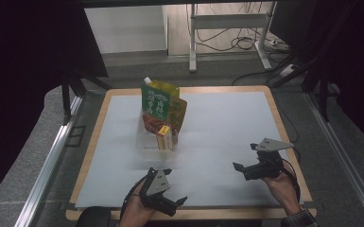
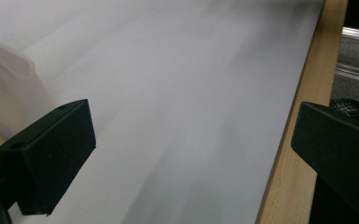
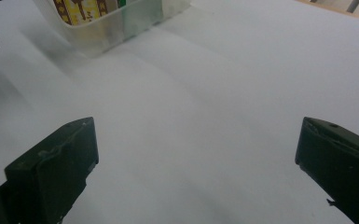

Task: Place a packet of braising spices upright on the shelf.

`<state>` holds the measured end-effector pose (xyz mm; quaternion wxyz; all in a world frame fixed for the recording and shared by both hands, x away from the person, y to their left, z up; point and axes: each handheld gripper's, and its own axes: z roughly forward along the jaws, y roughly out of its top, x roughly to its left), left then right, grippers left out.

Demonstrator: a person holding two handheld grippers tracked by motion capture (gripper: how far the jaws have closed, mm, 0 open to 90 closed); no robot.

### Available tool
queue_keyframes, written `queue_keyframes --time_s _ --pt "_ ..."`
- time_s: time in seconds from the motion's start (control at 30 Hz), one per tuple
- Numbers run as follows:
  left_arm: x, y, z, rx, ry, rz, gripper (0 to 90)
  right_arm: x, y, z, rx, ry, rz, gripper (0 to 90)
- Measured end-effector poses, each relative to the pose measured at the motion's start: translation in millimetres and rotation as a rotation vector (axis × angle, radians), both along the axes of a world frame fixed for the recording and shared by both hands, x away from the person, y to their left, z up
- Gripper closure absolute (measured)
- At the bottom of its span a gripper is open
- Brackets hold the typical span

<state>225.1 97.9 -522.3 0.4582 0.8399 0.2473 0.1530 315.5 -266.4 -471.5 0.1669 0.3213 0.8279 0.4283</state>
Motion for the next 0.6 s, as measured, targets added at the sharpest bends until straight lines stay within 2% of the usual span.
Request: queue_keyframes --time_s 0.47,0.6 --pt "2.9 1.8 -2.1 0.023 0.018 0.033 0.0 -10.7 -16.1 -17.1 -0.062 0.034 -0.022 0.0" --pt "3.2 1.6 -1.9 0.022 0.018 0.035 0.0 -8.2 -18.6 -20.2 -0.049 0.043 -0.028 0.0"
